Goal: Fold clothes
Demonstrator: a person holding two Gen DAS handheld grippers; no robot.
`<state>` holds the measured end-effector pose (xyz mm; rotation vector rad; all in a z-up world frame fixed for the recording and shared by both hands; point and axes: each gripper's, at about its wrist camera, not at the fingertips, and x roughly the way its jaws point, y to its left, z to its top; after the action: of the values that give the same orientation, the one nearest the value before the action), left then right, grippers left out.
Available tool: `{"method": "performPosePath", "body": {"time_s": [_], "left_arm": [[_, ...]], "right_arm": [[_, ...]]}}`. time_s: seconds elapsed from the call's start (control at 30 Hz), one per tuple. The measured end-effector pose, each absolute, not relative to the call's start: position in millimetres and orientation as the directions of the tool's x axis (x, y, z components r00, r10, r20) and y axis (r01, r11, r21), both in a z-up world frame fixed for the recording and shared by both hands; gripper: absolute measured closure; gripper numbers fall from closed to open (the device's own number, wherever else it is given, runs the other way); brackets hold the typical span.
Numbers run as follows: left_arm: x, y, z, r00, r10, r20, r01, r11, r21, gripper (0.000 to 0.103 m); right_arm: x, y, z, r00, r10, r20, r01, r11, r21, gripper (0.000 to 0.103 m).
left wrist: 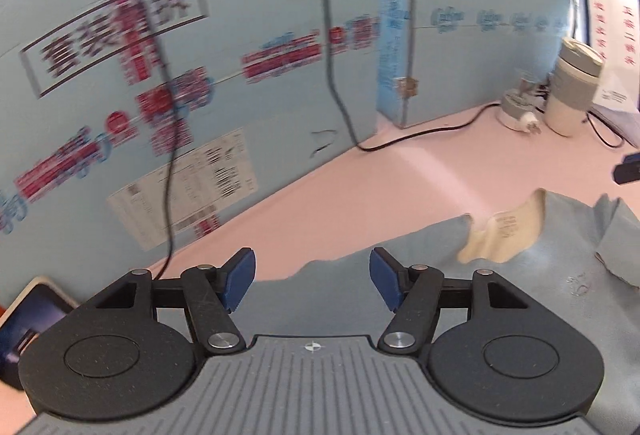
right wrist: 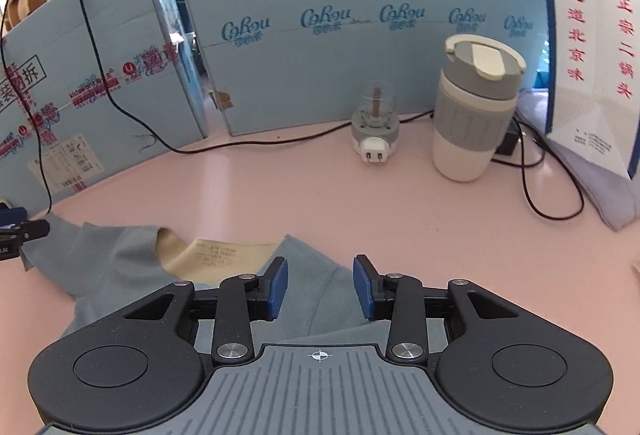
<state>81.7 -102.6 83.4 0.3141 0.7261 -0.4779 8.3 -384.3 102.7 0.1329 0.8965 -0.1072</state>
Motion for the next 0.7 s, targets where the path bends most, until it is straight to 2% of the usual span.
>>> {"method": "performPosePath", "body": {"time_s": [0.17,0.3,0.53,0.7], "left_arm": [[81,-154,70,0.633,-0.352,-0.689,0.634,0.746,0.202,0.036],[88,-182,57,0.578,-0.364,-0.731,0.696,0.688,0.207,0.032],[96,-209,36,0.530,-0.337,-0.778,0.714,0.672,0.195,0.030],[100,-212,27,0.518,-0.298,-0.802,0.704,0.681,0.202,0.032]], "right_arm": [[23,-383,92,0.589,0.014,-0.808,0.071,0.995,0.069,0.066],[32,-387,80,0.565,0.063,-0.823,0.032,0.995,0.098,0.066],[60,-393,57,0.521,0.125,-0.844,-0.026,0.991,0.131,0.066],[78,-386,45,0.504,0.132,-0.853,-0.091,0.991,0.099,0.067]]}}
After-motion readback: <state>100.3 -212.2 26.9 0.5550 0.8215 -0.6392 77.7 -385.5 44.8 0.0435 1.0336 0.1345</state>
